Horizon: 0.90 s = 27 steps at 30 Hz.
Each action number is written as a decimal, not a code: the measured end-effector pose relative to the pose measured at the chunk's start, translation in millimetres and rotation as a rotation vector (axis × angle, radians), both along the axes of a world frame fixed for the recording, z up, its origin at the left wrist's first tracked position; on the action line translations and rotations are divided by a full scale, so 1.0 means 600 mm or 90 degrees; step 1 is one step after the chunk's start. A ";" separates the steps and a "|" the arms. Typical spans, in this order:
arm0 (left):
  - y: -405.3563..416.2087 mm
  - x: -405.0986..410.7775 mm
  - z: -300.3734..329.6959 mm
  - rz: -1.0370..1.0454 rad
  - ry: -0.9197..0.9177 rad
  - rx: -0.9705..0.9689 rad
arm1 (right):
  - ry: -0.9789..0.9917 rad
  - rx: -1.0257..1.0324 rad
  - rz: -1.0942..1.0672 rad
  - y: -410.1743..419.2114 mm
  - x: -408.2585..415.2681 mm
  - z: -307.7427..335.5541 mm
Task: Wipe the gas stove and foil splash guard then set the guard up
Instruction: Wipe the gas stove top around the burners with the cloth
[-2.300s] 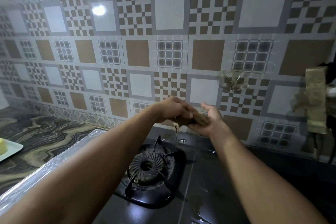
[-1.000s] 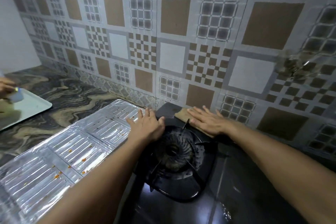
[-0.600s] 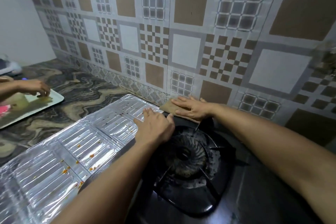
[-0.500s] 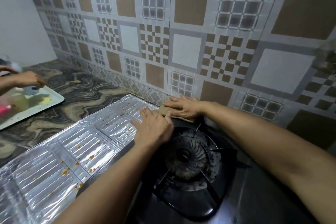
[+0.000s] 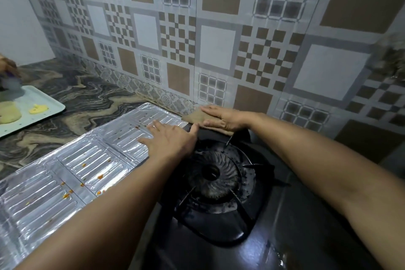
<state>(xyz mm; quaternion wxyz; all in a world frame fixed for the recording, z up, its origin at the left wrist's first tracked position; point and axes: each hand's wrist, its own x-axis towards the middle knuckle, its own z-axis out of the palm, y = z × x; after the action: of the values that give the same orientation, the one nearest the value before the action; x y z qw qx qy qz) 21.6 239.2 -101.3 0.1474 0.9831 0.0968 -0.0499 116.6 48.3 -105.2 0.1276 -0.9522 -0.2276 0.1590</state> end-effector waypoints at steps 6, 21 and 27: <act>-0.003 0.002 -0.005 0.004 -0.029 -0.016 | 0.004 -0.097 -0.149 -0.107 -0.096 0.002; -0.005 -0.003 -0.009 -0.403 -0.161 0.086 | -0.094 -0.123 -0.084 -0.069 -0.124 0.003; -0.007 0.007 -0.015 -0.386 -0.118 0.096 | -0.113 -0.136 -0.123 -0.127 -0.198 -0.005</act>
<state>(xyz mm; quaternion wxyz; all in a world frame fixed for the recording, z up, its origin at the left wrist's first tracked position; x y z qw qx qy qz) 25.7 234.8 -110.4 0.0607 0.9756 -0.2110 0.0055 -2.3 -27.8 -108.3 0.0198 -0.9881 -0.1273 0.0846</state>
